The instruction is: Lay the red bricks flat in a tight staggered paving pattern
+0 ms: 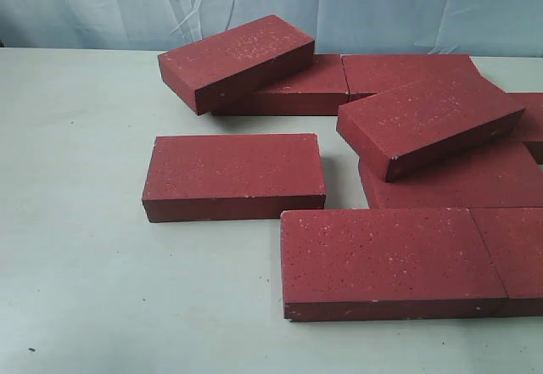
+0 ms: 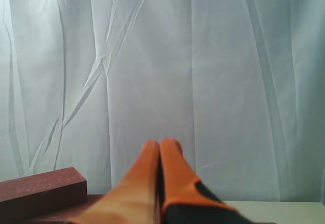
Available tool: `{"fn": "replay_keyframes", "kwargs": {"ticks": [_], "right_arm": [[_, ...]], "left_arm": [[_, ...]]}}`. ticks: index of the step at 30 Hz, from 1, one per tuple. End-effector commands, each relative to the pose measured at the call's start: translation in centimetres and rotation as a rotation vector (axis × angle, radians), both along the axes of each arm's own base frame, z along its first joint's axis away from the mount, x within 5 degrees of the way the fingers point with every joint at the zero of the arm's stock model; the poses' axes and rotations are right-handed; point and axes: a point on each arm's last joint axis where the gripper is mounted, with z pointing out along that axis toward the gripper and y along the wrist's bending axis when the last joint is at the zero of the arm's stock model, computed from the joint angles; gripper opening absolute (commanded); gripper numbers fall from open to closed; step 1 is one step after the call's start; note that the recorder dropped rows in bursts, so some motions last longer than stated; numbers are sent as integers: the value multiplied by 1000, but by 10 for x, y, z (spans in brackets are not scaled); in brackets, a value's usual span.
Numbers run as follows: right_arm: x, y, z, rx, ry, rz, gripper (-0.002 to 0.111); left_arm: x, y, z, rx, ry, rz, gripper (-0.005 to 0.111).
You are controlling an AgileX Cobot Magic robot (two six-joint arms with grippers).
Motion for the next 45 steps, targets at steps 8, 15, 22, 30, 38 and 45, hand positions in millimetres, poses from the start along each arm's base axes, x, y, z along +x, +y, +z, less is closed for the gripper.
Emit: {"fn": "replay_keyframes", "kwargs": {"ticks": [8, 15, 22, 30, 38, 45], "right_arm": [[-8, -1, 29, -1, -98, -6, -1], [-18, -1, 58, -2, -69, -6, -1], [-23, -1, 88, -12, 5, -8, -1], [-17, -1, 112, -14, 48, -8, -1], [-12, -1, 106, -18, 124, -8, -1], [0, 0, 104, -21, 181, -7, -1]], "left_arm": [[0, 0, 0, -3, -14, 4, 0], [0, 0, 0, -3, -14, 4, 0], [0, 0, 0, -3, -14, 4, 0], [0, 0, 0, -3, -14, 4, 0], [0, 0, 0, -3, -14, 4, 0], [0, 0, 0, -3, -14, 4, 0]]}}
